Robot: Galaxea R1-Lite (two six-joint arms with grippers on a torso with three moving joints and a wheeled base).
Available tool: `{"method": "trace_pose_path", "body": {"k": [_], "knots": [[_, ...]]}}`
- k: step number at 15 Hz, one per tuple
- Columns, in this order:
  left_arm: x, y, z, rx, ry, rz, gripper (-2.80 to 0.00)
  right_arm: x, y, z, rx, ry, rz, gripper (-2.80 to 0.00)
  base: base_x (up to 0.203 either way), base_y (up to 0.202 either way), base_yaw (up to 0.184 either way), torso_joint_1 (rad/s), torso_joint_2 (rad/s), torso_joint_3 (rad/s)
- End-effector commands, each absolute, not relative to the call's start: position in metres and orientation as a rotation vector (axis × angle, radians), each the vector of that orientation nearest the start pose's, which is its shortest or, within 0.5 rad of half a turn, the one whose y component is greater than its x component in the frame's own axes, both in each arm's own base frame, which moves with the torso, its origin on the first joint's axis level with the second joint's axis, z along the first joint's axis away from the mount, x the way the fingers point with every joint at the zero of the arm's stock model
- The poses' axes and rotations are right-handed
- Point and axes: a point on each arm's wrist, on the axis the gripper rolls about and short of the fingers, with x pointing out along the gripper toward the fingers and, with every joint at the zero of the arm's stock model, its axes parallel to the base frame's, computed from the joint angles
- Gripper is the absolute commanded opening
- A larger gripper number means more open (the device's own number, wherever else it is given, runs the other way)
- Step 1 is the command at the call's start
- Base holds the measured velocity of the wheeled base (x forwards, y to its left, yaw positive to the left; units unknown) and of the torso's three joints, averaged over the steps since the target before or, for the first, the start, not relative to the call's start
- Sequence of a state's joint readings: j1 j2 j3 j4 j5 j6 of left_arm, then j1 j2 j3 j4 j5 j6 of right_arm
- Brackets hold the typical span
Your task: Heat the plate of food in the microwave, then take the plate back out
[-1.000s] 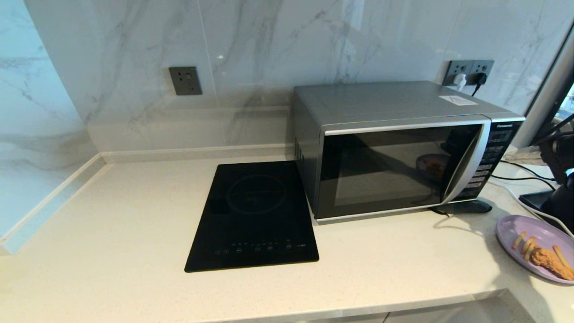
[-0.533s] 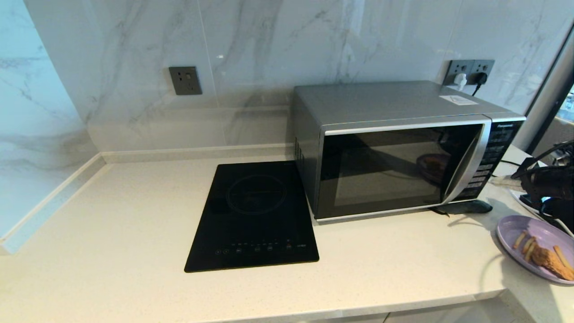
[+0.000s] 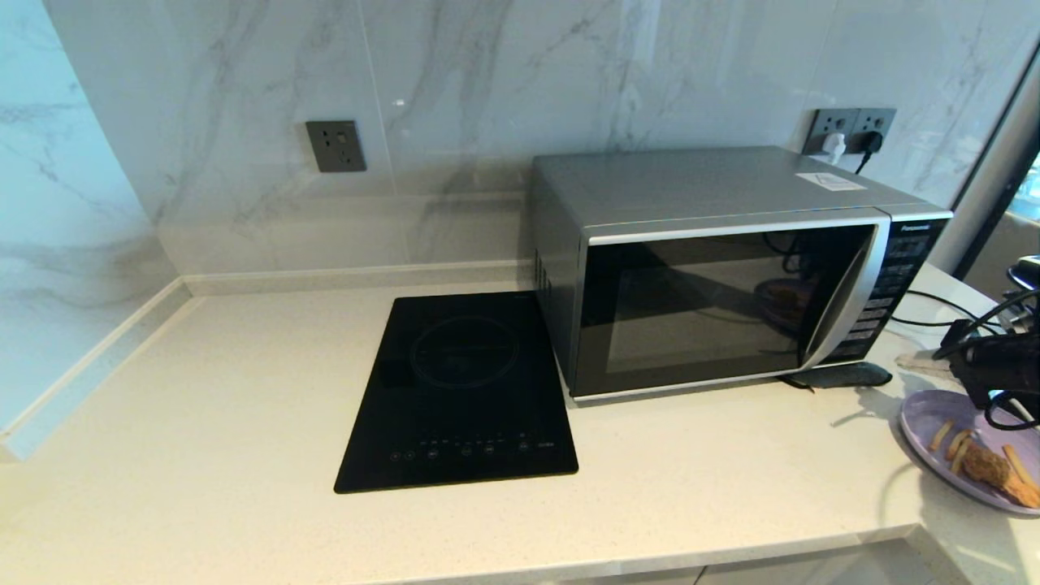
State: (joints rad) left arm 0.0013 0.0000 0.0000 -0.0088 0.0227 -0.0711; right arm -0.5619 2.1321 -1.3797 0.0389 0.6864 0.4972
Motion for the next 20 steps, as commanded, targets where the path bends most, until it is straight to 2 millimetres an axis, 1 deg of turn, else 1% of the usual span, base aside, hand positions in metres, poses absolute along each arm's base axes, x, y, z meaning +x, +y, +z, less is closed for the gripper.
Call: {"method": "trace_pose_path", "body": {"k": [1, 3, 4, 6, 8, 9, 11, 13, 14, 16, 17, 19, 20], "knots": [[-0.023, 0.000, 0.076, -0.072, -0.009, 0.024, -2.80, 0.344, -0.200, 0.120, 0.949, 0.689, -0.046, -2.80, 0.000, 0.000, 0.000, 0.000, 0.00, 0.000], [-0.023, 0.000, 0.076, -0.072, -0.009, 0.024, -2.80, 0.332, -0.192, 0.121, 0.945, 0.709, -0.046, -2.80, 0.000, 0.000, 0.000, 0.000, 0.00, 0.000], [-0.023, 0.000, 0.076, -0.072, -0.009, 0.024, -2.80, 0.323, -0.187, 0.124, 0.944, 0.713, -0.046, -2.80, 0.000, 0.000, 0.000, 0.000, 0.00, 0.000], [-0.023, 0.000, 0.076, -0.072, -0.009, 0.024, -2.80, 0.305, -0.175, 0.132, 0.947, 0.719, -0.044, -2.80, 0.000, 0.000, 0.000, 0.000, 0.00, 0.000], [-0.023, 0.000, 0.076, -0.072, -0.009, 0.024, -2.80, 0.289, -0.160, 0.146, 0.946, 0.716, -0.008, -2.80, 0.000, 0.000, 0.000, 0.000, 0.00, 0.000], [-0.023, 0.000, 0.076, -0.072, -0.009, 0.024, -2.80, 0.290, -0.146, 0.150, 0.949, 0.743, 0.051, -2.80, 0.000, 0.000, 0.000, 0.000, 0.00, 0.000], [-0.023, 0.000, 0.076, -0.072, -0.009, 0.024, -2.80, 0.299, -0.118, 0.153, 0.922, 0.788, 0.145, -2.80, 0.000, 0.000, 0.000, 0.000, 0.00, 0.000], [-0.023, 0.000, 0.076, -0.072, -0.009, 0.024, -2.80, 0.306, -0.079, 0.160, 0.868, 0.828, 0.256, -2.80, 0.000, 0.000, 0.000, 0.000, 0.00, 0.000], [-0.023, 0.000, 0.076, -0.072, -0.009, 0.024, -2.80, 0.302, -0.061, 0.171, 0.834, 0.828, 0.311, -2.80, 0.000, 0.000, 0.000, 0.000, 0.00, 0.000], [-0.023, 0.000, 0.076, -0.072, -0.009, 0.024, -2.80, 0.284, -0.030, 0.193, 0.773, 0.813, 0.403, -2.80, 0.000, 0.000, 0.000, 0.000, 0.00, 0.000], [-0.023, 0.000, 0.076, -0.072, -0.009, 0.024, -2.80, 0.270, -0.016, 0.204, 0.743, 0.804, 0.445, -2.80, 0.000, 0.000, 0.000, 0.000, 0.00, 0.000], [-0.023, 0.000, 0.076, -0.072, -0.009, 0.024, -2.80, 0.235, 0.009, 0.223, 0.675, 0.778, 0.505, -2.80, 0.000, 0.000, 0.000, 0.000, 0.00, 0.000], [-0.023, 0.000, 0.076, -0.072, -0.009, 0.024, -2.80, 0.214, 0.019, 0.233, 0.638, 0.750, 0.527, -2.80, 0.000, 0.000, 0.000, 0.000, 0.00, 0.000]]}}
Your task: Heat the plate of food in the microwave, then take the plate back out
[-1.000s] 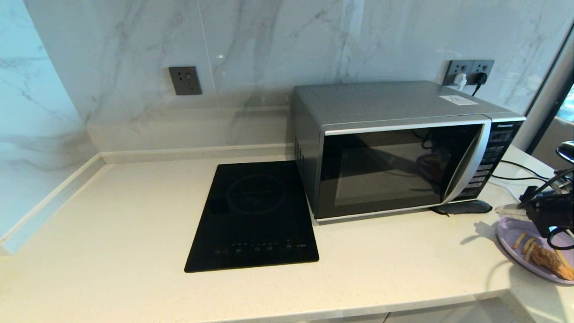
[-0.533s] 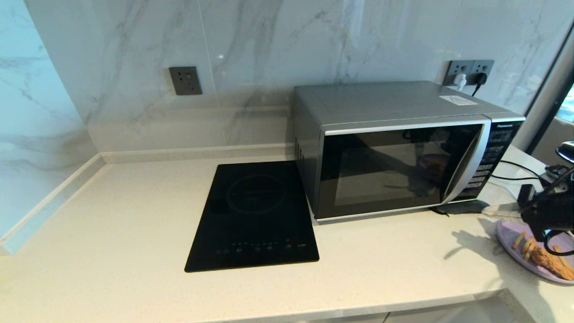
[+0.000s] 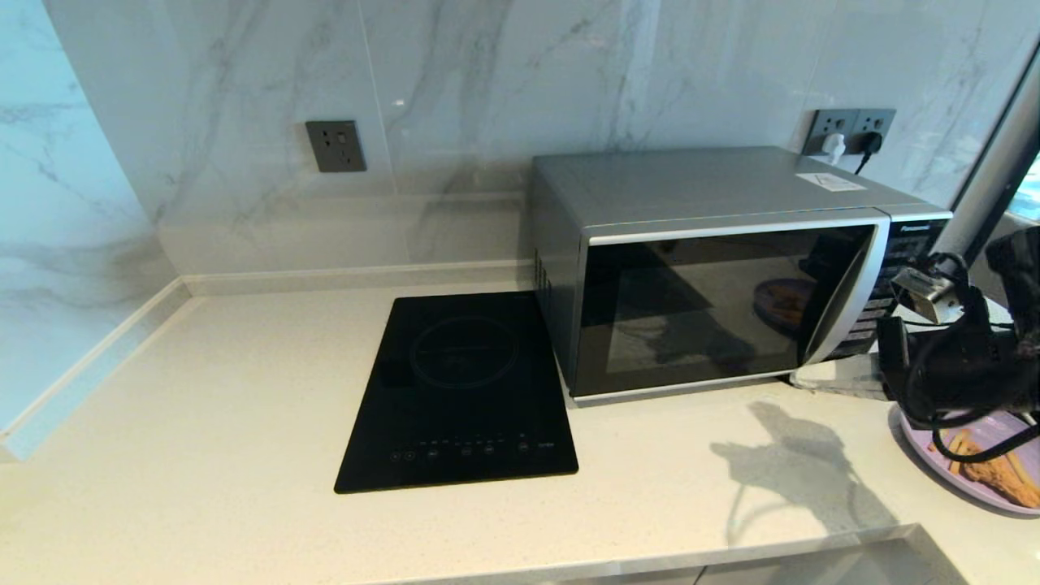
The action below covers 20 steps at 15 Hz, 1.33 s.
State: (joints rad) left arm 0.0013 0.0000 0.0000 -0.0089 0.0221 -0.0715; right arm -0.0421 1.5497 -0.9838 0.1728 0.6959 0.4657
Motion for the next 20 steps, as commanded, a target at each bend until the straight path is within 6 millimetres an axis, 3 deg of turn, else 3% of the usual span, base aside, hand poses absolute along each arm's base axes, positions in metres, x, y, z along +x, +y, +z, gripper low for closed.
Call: {"method": "trace_pose_path", "body": {"k": [1, 6, 8, 11, 14, 20], "knots": [[-0.023, 0.000, 0.076, -0.072, -0.009, 0.024, -2.80, 0.192, 0.026, 0.242, 0.604, 0.717, 0.541, -2.80, 0.000, 0.000, 0.000, 0.000, 0.00, 0.000], [-0.023, 0.000, 0.076, -0.072, -0.009, 0.024, -2.80, 0.075, 0.018, 0.276, 0.504, 0.498, 0.425, -2.80, 0.000, 0.000, 0.000, 0.000, 0.00, 0.000], [-0.023, 0.000, 0.076, -0.072, -0.009, 0.024, -2.80, 0.027, 0.010, 0.278, 0.466, 0.396, 0.329, -2.80, 0.000, 0.000, 0.000, 0.000, 0.00, 0.000], [-0.023, 0.000, 0.076, -0.072, -0.009, 0.024, -2.80, -0.034, 0.003, 0.265, 0.420, 0.284, 0.214, -2.80, 0.000, 0.000, 0.000, 0.000, 0.00, 0.000], [-0.023, 0.000, 0.076, -0.072, -0.009, 0.024, -2.80, -0.072, 0.002, 0.244, 0.407, 0.254, 0.152, -2.80, 0.000, 0.000, 0.000, 0.000, 0.00, 0.000], [-0.023, 0.000, 0.076, -0.072, -0.009, 0.024, -2.80, -0.111, 0.003, 0.199, 0.404, 0.216, 0.066, -2.80, 0.000, 0.000, 0.000, 0.000, 0.00, 0.000]]}}
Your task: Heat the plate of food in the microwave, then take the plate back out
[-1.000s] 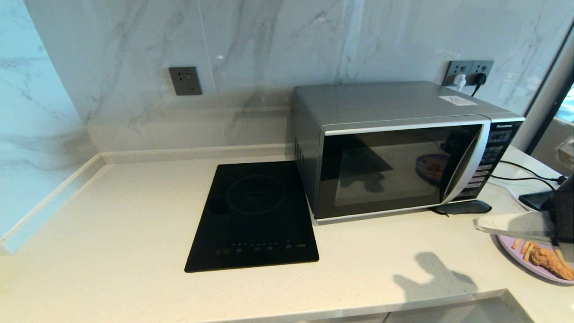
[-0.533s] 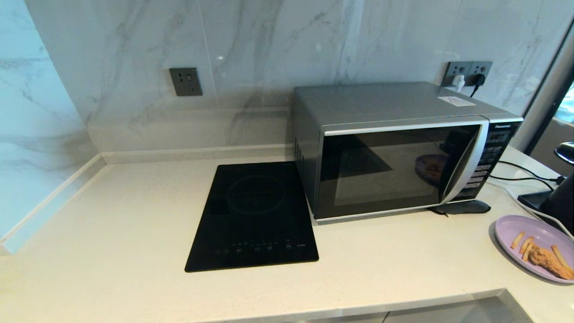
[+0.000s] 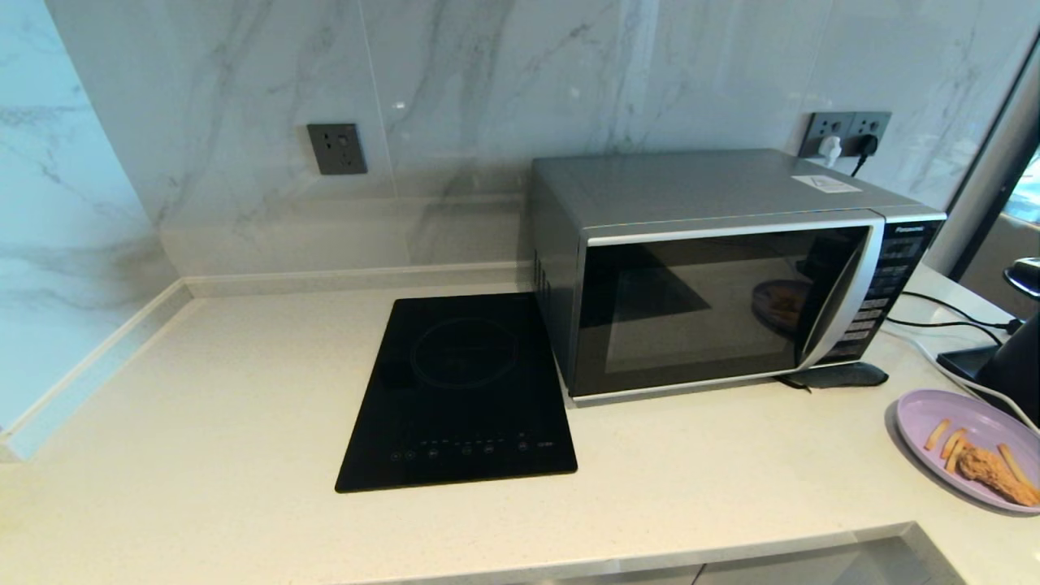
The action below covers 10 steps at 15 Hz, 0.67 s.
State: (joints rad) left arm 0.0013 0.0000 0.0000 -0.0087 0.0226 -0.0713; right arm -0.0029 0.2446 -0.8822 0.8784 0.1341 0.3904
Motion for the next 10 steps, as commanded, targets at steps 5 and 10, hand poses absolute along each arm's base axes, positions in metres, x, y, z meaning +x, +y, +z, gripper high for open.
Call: {"method": "trace_pose_path", "body": {"k": [5, 10], "knots": [[-0.023, 0.000, 0.076, -0.072, -0.009, 0.024, -2.80, -0.115, 0.000, 0.151, 0.319, 0.199, -0.039, -2.80, 0.000, 0.000, 0.000, 0.000, 0.00, 0.000], [-0.023, 0.000, 0.076, -0.072, -0.009, 0.024, -2.80, -0.072, -0.001, 0.123, 0.235, 0.170, -0.104, -2.80, 0.000, 0.000, 0.000, 0.000, 0.00, 0.000]]}}
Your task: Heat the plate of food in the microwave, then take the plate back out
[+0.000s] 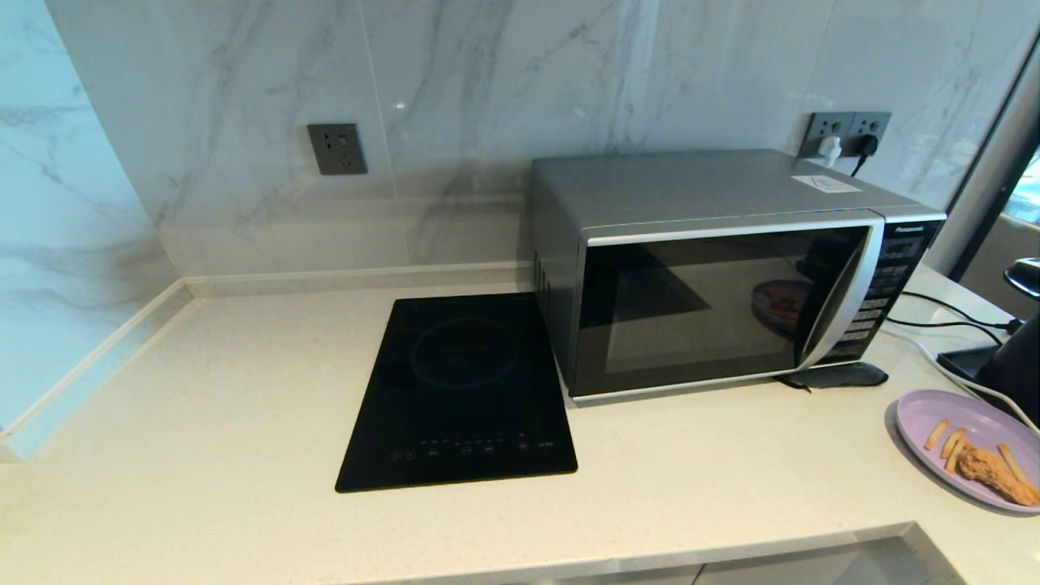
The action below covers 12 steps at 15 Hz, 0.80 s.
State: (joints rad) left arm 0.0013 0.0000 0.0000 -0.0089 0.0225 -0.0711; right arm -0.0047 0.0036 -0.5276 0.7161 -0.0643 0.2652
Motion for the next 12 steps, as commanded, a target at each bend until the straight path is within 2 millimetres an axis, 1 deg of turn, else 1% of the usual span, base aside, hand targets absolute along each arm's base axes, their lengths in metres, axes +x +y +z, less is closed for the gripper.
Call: {"method": "trace_pose_path", "body": {"k": [1, 3, 6, 8, 12], "knots": [[-0.023, 0.000, 0.076, -0.072, -0.009, 0.024, -2.80, -0.062, -0.002, 0.116, 0.204, 0.145, -0.117, -2.80, 0.000, 0.000, 0.000, 0.000, 0.00, 0.000], [-0.023, 0.000, 0.076, -0.072, -0.009, 0.024, -2.80, -0.048, -0.002, 0.102, 0.152, 0.128, -0.133, -2.80, 0.000, 0.000, 0.000, 0.000, 0.00, 0.000], [-0.023, 0.000, 0.076, -0.072, -0.009, 0.024, -2.80, -0.034, -0.003, 0.085, 0.108, 0.095, -0.143, -2.80, 0.000, 0.000, 0.000, 0.000, 0.00, 0.000], [-0.023, 0.000, 0.076, -0.072, -0.009, 0.024, -2.80, -0.029, -0.003, 0.085, 0.096, 0.020, -0.137, -2.80, 0.000, 0.000, 0.000, 0.000, 0.00, 0.000], [-0.023, 0.000, 0.076, -0.072, -0.009, 0.024, -2.80, -0.023, -0.001, 0.082, 0.059, -0.074, -0.060, -2.80, 0.000, 0.000, 0.000, 0.000, 0.00, 0.000]]}}
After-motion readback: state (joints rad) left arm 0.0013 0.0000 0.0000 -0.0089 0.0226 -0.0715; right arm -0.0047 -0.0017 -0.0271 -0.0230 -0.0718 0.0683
